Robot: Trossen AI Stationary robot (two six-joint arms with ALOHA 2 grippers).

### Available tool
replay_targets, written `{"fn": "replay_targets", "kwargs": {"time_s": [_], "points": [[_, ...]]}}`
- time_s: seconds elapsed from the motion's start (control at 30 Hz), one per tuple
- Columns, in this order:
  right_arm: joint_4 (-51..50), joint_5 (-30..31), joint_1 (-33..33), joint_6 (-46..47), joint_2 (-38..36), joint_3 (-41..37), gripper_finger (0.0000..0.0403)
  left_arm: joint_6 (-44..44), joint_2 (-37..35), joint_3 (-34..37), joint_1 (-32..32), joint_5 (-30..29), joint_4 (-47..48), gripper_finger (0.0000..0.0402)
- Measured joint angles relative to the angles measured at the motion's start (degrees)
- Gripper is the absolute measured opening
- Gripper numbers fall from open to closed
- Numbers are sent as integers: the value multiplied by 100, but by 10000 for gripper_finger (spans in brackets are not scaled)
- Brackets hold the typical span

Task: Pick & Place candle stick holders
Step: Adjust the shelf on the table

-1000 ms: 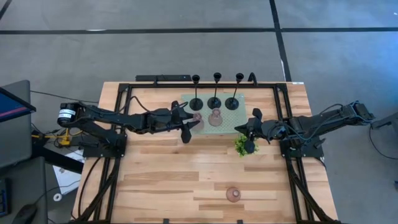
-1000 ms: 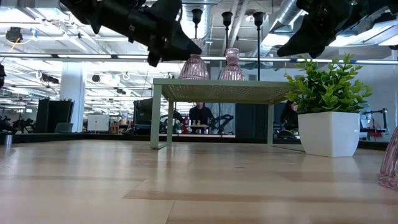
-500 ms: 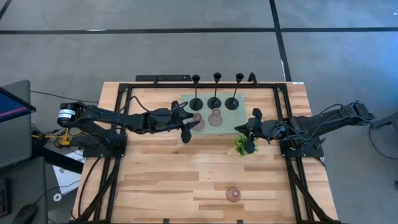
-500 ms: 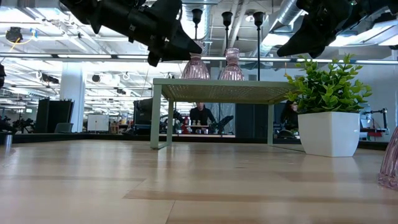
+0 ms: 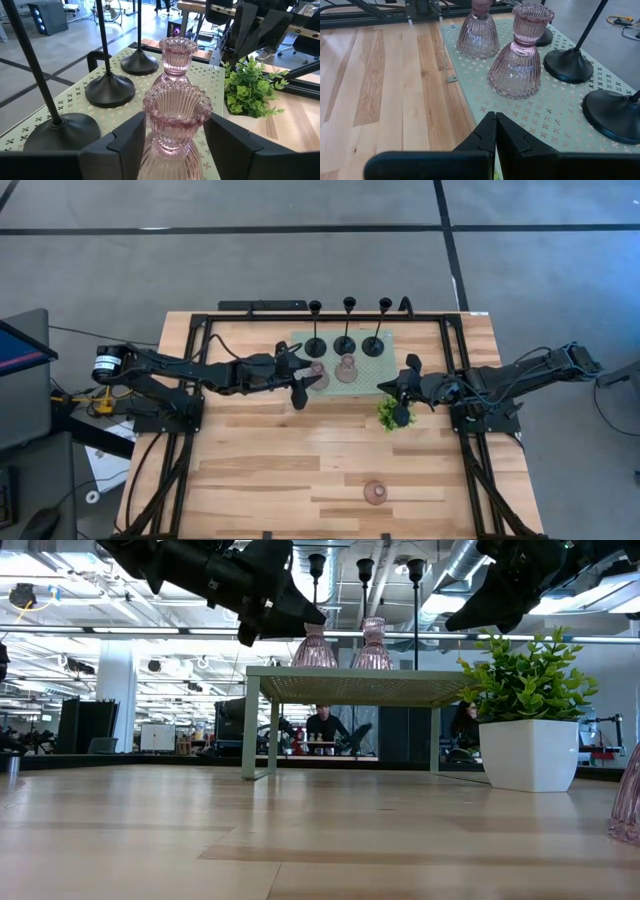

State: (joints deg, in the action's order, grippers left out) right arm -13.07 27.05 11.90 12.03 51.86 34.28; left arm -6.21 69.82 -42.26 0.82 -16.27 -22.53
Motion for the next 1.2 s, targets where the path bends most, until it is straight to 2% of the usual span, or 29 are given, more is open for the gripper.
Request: {"fn": "replay_targets", "kwargs": {"time_s": [0.47,0.7,0.9,1.07,1.2], "points": [[-4,-2,0,0,-1,0,0,148,-257,-12,0,4,-23,238],[-75,-17,4,0,-2,2,0,432,-862,0,-9,2,228,237],[-213,-7,4,1,-20,2,0,483,-1635,-2,-9,2,1093,236],[-377,539,-57,66,-77,10,0,371,-2009,4,-11,2,1780,223],[-1226,644,-319,693,-146,243,0,220,-2065,2,-11,2,2077,188]]}}
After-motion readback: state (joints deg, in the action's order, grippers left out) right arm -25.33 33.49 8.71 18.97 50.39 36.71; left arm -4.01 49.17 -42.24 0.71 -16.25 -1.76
